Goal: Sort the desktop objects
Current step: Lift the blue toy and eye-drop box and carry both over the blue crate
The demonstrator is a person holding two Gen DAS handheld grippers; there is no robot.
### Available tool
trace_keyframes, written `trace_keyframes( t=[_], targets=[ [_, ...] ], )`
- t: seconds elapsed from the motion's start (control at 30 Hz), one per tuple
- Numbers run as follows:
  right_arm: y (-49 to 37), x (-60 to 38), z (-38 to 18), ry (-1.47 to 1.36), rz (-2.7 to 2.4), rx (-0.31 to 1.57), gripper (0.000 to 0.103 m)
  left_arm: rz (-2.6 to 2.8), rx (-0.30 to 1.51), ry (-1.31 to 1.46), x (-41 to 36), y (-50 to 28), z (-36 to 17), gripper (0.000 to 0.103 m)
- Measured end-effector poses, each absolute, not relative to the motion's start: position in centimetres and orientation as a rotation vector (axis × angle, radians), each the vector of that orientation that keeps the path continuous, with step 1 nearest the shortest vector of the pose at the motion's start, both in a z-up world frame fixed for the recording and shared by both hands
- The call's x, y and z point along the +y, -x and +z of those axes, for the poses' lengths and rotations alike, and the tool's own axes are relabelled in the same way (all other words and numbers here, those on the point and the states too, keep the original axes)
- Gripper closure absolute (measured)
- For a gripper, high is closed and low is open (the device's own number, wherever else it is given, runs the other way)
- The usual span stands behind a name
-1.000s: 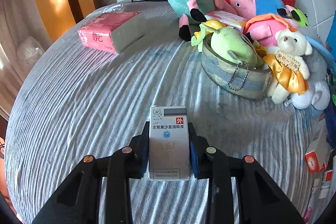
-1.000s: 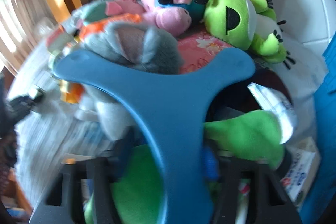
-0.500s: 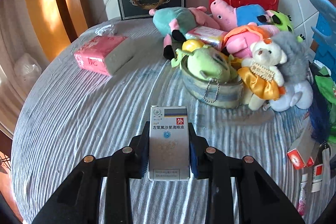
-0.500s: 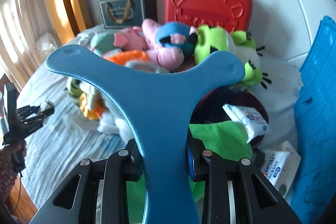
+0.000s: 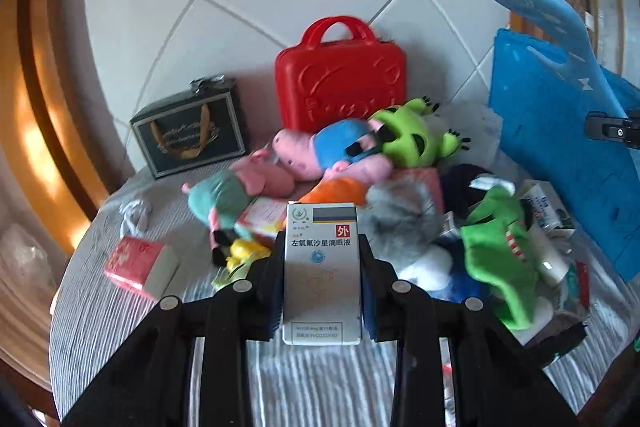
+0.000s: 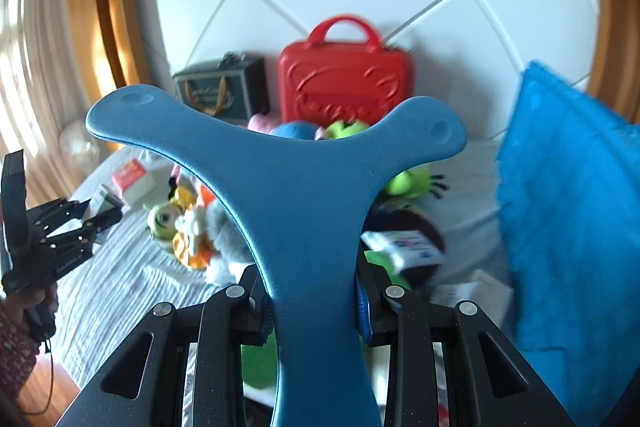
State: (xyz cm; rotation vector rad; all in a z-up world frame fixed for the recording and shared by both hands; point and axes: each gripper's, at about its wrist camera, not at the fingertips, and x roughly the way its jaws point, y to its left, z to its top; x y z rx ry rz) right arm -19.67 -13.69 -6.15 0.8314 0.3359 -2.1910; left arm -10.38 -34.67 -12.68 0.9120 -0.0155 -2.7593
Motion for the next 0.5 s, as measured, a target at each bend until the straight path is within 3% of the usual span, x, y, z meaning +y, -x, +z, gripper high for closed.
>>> trace_keyframes(
  t=[0.5],
  targets=[
    [16.5,8.1,8.2,-0.631,-2.664,0.140,0.073,-3.361,-0.358,-0.639,-7.1,21.0,2.5,0.073]
  ],
)
